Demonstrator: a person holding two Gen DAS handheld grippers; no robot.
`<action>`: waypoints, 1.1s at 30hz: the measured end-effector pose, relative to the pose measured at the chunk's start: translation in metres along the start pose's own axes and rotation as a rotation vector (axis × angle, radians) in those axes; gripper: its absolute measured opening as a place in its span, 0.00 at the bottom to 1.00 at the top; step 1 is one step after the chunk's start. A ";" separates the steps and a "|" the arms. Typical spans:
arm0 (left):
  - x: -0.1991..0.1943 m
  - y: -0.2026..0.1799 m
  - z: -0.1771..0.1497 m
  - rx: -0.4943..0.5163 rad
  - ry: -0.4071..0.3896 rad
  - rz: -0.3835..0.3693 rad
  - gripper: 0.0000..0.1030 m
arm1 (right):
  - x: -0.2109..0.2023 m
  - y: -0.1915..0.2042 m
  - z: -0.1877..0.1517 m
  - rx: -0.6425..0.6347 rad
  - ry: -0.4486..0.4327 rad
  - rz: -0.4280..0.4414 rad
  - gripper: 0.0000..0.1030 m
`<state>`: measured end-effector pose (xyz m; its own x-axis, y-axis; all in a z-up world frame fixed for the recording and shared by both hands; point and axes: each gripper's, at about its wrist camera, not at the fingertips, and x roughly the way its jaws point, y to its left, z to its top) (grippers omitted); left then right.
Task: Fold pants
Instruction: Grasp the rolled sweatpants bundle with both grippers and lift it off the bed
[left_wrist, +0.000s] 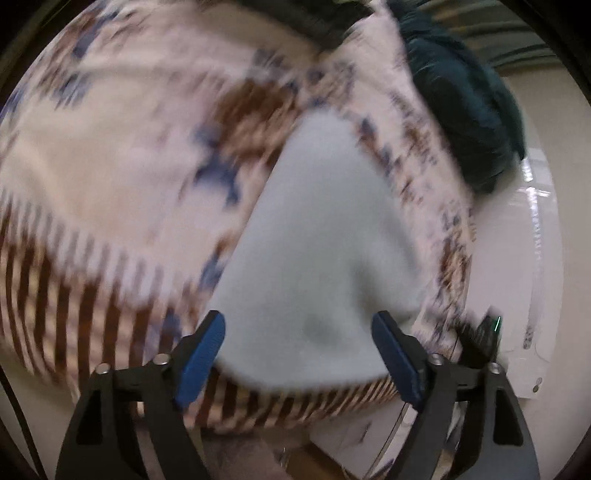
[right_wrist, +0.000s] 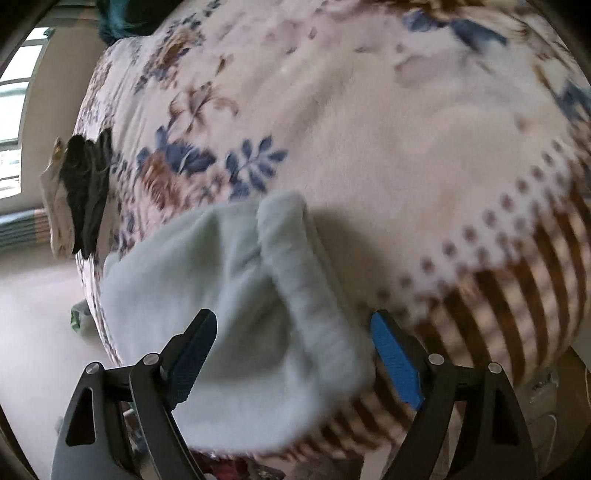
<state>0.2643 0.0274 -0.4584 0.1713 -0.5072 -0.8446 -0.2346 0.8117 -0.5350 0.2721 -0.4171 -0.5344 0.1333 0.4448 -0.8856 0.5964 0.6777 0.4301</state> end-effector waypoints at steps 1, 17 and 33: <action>0.004 -0.008 0.026 0.006 -0.008 -0.021 0.79 | -0.004 -0.001 -0.012 0.015 0.000 -0.001 0.85; 0.169 -0.031 0.182 0.198 0.279 0.071 0.32 | 0.082 -0.015 -0.114 0.284 0.057 0.204 0.60; 0.075 -0.010 0.144 0.179 0.073 -0.038 1.00 | 0.059 -0.026 -0.139 0.163 0.007 0.190 0.94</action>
<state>0.4172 0.0231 -0.5140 0.1058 -0.5532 -0.8263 -0.0544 0.8265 -0.5603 0.1546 -0.3271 -0.5732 0.2505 0.5596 -0.7900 0.6812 0.4779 0.5546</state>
